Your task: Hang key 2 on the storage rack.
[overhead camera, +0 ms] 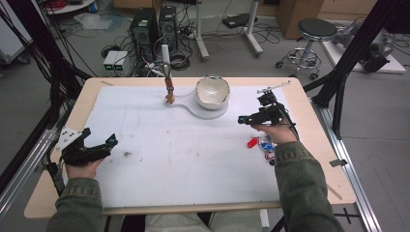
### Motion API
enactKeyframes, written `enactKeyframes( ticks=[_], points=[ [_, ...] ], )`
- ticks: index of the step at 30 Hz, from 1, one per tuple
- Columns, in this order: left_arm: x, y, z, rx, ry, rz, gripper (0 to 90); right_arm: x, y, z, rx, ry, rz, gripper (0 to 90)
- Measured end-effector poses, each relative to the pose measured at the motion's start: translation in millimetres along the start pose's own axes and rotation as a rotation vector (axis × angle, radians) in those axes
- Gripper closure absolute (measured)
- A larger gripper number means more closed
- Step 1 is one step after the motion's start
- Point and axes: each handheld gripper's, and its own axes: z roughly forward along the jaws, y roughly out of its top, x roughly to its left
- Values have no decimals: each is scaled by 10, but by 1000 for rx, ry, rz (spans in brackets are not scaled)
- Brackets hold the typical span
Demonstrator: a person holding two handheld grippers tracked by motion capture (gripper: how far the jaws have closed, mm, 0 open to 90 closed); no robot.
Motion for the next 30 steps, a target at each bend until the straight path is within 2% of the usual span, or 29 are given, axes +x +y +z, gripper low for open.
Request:
enactKeyframes(
  ticks=[7, 13, 21, 24, 30],
  points=[
    [-2, 2, -3, -1, -2, -6, 20, -82, -173, -42, 11, -24, 8, 8],
    [-2, 0, 0, 2, -7, -5, 20, -193, -306, -22, 28, -33, 47, 8],
    [-5, 0, -1, 3, -6, -7, 20, -279, -454, 8, 48, -43, 70, 9],
    [-6, 0, 0, 5, -7, -6, 20, -324, -508, 13, 51, -43, 101, 43],
    [-8, -1, 3, 6, -8, -7, 20, -364, -592, 36, 74, -77, 114, 46]
  ],
)
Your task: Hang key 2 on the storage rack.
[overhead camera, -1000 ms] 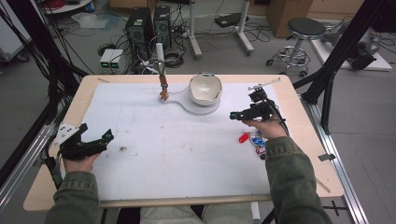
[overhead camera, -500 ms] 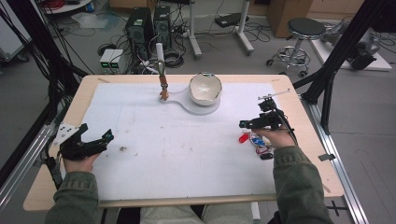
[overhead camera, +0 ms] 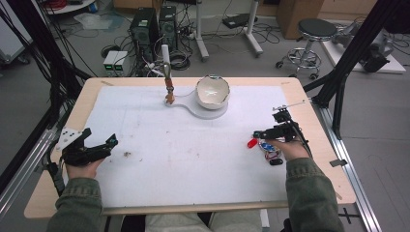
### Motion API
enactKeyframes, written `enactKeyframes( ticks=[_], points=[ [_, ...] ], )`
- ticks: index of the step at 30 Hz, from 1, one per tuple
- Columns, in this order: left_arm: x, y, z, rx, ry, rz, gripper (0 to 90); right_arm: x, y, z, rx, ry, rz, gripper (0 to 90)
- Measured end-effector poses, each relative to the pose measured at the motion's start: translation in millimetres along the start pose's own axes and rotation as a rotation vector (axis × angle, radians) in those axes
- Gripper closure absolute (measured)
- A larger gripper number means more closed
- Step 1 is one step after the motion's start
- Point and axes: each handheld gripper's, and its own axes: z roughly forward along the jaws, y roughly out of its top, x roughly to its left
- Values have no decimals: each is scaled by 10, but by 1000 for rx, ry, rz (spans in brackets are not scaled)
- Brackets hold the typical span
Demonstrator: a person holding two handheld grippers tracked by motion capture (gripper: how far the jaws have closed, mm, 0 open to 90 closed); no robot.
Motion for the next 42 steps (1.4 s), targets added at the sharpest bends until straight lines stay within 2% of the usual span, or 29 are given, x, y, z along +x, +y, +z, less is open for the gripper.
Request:
enactKeyframes(
  ticks=[6, 8, 10, 12, 15, 19, 25, 30, 32, 35, 38, 40, 42],
  points=[
    [-3, -1, 1, 3, -1, 1, 20, -22, -62, 44, 12, -38, 5, 58],
    [-2, -1, 1, 6, -1, 1, 19, -26, -84, 49, 9, -58, 9, 97],
    [-2, -3, 4, 7, -1, 1, 20, -32, -106, 61, 10, -53, 17, 103],
    [-6, -3, 5, 6, -1, 2, 19, -42, -130, 73, 15, -41, 25, 146],
    [-5, -4, 6, 7, -1, 2, 20, -63, -164, 91, 21, -47, 31, 162],
    [-6, -5, 12, 13, -1, 4, 20, -75, -201, 117, 42, -88, 21, 190],
    [-12, -8, 18, 16, -4, 9, 19, -80, -239, 191, 87, -109, 14, 282],
    [-18, -12, 26, 25, -4, 12, 20, -85, -229, 241, 103, -137, 13, 345],
    [-24, -13, 30, 24, -5, 11, 20, -111, -223, 258, 115, -133, 49, 392],
    [-25, -14, 30, 24, -6, 12, 20, -152, -224, 250, 110, -140, 79, 520],
    [-25, -13, 31, 25, -8, 14, 20, -204, -228, 233, 107, -124, 106, 633],
    [-27, -14, 32, 25, -10, 16, 20, -218, -233, 238, 98, -108, 104, 679],
    [-32, -14, 34, 26, -9, 16, 20, -212, -229, 246, 95, -122, 89, 676]
  ],
)
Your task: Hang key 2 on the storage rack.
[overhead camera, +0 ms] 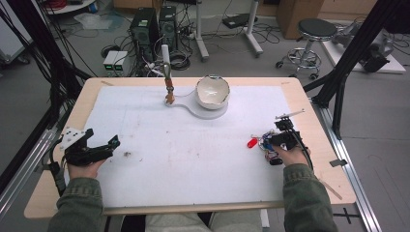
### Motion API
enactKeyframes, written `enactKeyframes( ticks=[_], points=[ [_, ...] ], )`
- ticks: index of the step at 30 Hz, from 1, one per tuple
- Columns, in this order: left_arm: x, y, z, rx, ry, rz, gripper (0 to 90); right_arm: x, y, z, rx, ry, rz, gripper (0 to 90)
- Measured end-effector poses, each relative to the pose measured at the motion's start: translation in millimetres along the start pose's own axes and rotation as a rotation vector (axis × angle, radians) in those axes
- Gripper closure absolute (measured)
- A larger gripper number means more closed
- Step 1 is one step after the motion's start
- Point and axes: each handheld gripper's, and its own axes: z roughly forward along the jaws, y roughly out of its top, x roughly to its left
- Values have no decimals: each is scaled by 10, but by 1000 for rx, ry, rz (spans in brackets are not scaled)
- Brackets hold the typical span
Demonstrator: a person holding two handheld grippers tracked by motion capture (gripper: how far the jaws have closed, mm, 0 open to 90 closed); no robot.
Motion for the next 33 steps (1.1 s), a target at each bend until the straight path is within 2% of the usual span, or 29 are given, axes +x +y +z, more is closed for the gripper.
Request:
enactKeyframes(
  ticks=[2, 3, 4, 7, 9, 11, 13, 14, 17, 19, 21, 26, 33],
  points=[
    [-1, 0, 0, -1, -1, 0, 19, 18, 9, 8, -1, -34, -3, 595],
    [-1, 0, 0, -2, -1, -1, 20, 18, 9, 11, 7, -36, -1, 536],
    [0, 0, -1, -1, -2, -1, 20, 22, 9, 22, 15, -31, 2, 520],
    [-1, 1, -2, -1, -3, -2, 20, 81, 16, 31, 42, -48, -52, 497],
    [-1, 0, -3, -1, -3, -1, 20, 106, 12, 24, 57, -48, -90, 563],
    [-1, 1, -4, -1, -4, -1, 20, 143, -8, 17, 58, -95, -123, 663],
    [-1, 1, -5, -3, -4, -1, 20, 156, -28, 6, 54, -113, -149, 768],
    [1, 1, -4, -3, -4, -2, 20, 166, -42, 1, 53, -118, -156, 771],
    [1, 1, -3, -2, -5, -1, 20, 147, -68, -12, 34, -80, -139, 818],
    [-2, 1, -3, -2, -3, 0, 20, 111, -77, -26, 9, -39, -103, 876],
    [-1, 1, -3, -1, -4, 0, 20, 70, -85, -33, 15, 5, -78, 877],
    [0, 1, -3, -2, -3, -2, 20, 7, -113, -52, 4, 45, -52, 877],
    [3, 3, -5, -4, -2, -3, 20, -66, -113, -164, -57, 114, -5, 877]
  ],
)
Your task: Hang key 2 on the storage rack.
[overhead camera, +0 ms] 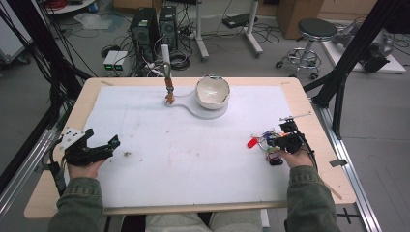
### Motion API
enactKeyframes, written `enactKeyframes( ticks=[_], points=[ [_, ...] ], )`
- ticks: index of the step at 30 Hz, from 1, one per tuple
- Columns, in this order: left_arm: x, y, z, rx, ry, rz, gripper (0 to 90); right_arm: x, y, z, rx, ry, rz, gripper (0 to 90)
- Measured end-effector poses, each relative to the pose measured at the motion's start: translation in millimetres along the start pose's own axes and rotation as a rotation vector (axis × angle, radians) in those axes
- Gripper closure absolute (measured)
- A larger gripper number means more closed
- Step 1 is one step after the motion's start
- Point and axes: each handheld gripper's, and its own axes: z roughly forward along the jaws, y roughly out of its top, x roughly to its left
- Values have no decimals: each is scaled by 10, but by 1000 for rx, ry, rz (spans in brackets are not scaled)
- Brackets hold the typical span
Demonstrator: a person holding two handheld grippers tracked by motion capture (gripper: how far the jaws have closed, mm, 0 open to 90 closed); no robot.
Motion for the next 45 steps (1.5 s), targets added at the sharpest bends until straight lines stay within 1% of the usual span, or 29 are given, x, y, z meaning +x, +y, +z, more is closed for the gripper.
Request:
enactKeyframes(
  ticks=[6, 10, 12, 15, 16, 19, 20, 22, 23, 25, 30, 31, 37, 39, 41, 45],
  points=[
    [-1, 1, -1, -4, -1, -1, 20, -35, 19, -127, -55, 58, 36, 877],
    [-1, 1, -3, -2, 0, -2, 20, -19, 48, -200, -78, 64, 25, 877],
    [0, 2, -4, -2, 1, -1, 20, 3, 67, -230, -85, 80, 21, 877],
    [-1, 3, -8, -3, 0, -2, 20, 36, 103, -275, -103, 92, 20, 877],
    [1, 3, -9, -2, 1, -2, 20, 45, 115, -289, -111, 104, 19, 877],
    [2, 3, -10, -3, 1, -4, 19, 94, 149, -338, -129, 117, 9, 877],
    [2, 3, -10, -3, 1, -3, 20, 113, 158, -359, -137, 129, 8, 877],
    [2, 3, -10, -3, 1, -4, 19, 149, 176, -406, -161, 174, 11, 877],
    [2, 3, -11, -3, 1, -3, 20, 171, 187, -427, -170, 181, 7, 877],
    [0, 3, -12, -3, 0, -4, 20, 209, 213, -472, -181, 175, -2, 877],
    [2, 4, -14, -5, 1, -6, 20, 249, 271, -587, -215, 184, -4, 877],
    [3, 5, -15, -5, 2, -4, 20, 255, 281, -607, -222, 186, -11, 877],
    [1, 5, -16, -6, 1, -7, 20, 327, 341, -734, -246, 183, -25, 877],
    [2, 5, -16, -6, 2, -6, 20, 348, 357, -771, -262, 178, -31, 877],
    [2, 4, -14, -5, 0, -6, 20, 371, 375, -802, -275, 190, -38, 877],
    [0, 3, -12, -5, 0, -7, 20, 441, 422, -845, -284, 206, -52, 877]
  ],
)
